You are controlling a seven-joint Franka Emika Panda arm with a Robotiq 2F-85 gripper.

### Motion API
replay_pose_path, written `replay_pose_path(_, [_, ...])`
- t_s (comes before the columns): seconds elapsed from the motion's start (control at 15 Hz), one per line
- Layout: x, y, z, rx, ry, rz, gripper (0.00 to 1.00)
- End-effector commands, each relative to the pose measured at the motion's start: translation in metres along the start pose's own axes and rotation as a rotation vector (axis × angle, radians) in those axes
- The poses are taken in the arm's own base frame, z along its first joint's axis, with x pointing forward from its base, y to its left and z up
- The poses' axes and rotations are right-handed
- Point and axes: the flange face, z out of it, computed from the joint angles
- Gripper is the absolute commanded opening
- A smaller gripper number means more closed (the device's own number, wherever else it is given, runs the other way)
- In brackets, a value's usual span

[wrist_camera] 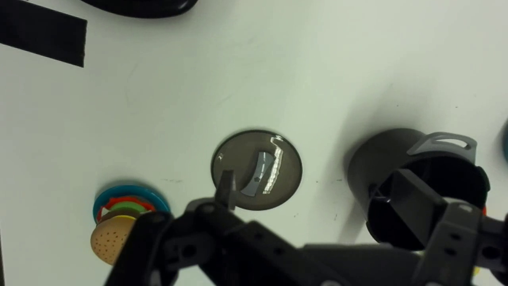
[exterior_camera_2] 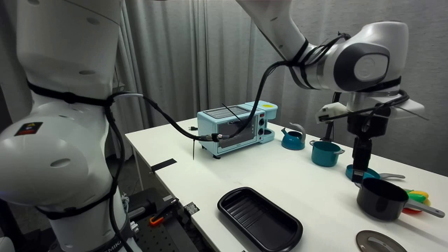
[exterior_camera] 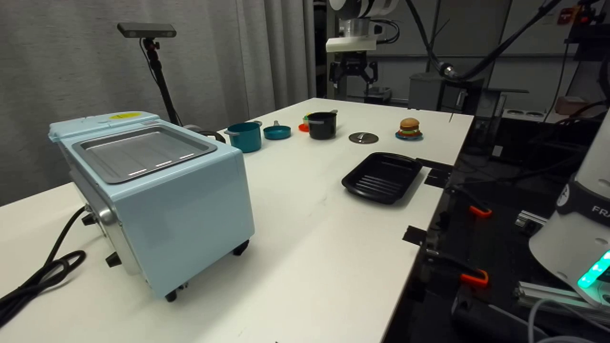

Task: Put the lid on the black pot

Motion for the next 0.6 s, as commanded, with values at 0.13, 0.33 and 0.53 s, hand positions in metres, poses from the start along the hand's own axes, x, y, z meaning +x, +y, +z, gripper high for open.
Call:
replay_pose_path(0.13, [0.035, -0.001, 0.040, -0.055, 0.017, 0.140, 1.00])
replay_pose_path(0.33, [0.030, 0.004, 0.044, -0.060, 0.013, 0.113, 1.00])
replay_pose_path(0.53, [0.032, 0.003, 0.044, -0.059, 0.016, 0.118, 1.00])
